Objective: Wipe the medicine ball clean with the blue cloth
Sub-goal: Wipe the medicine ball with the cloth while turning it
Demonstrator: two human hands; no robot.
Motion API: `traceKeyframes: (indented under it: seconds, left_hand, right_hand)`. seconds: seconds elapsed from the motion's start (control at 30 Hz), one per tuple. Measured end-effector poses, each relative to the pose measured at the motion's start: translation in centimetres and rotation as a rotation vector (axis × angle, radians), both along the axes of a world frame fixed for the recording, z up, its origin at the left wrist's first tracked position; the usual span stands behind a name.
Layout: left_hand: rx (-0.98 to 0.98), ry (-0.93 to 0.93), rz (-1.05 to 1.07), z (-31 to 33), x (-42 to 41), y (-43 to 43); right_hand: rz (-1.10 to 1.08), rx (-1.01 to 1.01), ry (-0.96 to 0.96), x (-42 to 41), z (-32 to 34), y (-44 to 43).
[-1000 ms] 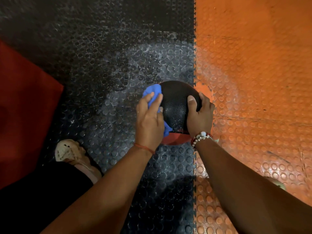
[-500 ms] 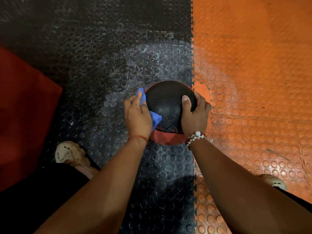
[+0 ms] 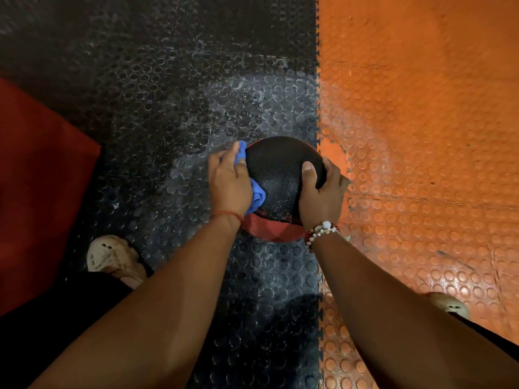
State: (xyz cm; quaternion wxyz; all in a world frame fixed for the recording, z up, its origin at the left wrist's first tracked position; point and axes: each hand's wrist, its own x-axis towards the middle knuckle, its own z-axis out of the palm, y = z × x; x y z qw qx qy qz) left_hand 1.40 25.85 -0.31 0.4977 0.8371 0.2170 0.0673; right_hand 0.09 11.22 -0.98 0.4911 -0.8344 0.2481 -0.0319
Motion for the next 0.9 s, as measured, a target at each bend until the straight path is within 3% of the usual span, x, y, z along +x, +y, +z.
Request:
traceKeyframes:
  seconds: [0.13, 0.33, 0.4, 0.47, 0.53, 0.67, 0.8, 0.9]
  left_hand:
    - [0.121, -0.131, -0.022, -0.2, -3.3, -1.4]
    - [0.408, -0.378, -0.476, 0.5, -3.6, -2.0]
    - [0.327, -0.297, -0.41, 0.6, -1.5, -1.0]
    - [0.135, -0.121, -0.165, 0.6, 0.2, 0.3]
    - [0.063, 0.042, -0.025, 0.1, 0.2, 1.1]
    - [0.125, -0.186, -0.154, 0.1, -3.6, -1.6]
    - [0.348, -0.395, -0.451, -0.1, -4.0, -3.0]
    - [0.34, -0.271, -0.384, 0.3, -1.5, -1.8]
  right_hand:
    - [0.036, -0.026, 0.031, 0.9, 0.2, 0.2]
    - [0.008, -0.025, 0.054, 1.7, 0.4, 0.3]
    - [0.005, -0.003, 0.065, 1.7, 0.5, 0.1]
    - [-0.006, 0.01, 0.072, 1.8, 0.6, 0.1]
    - [-0.012, 0.016, 0.072, 1.9, 0.7, 0.0]
    - [-0.019, 0.007, 0.089, 2.2, 0.6, -0.5]
    - [-0.026, 0.003, 0.095, 2.6, 0.7, -0.2]
    - [-0.034, 0.011, 0.097, 2.5, 0.7, -0.2]
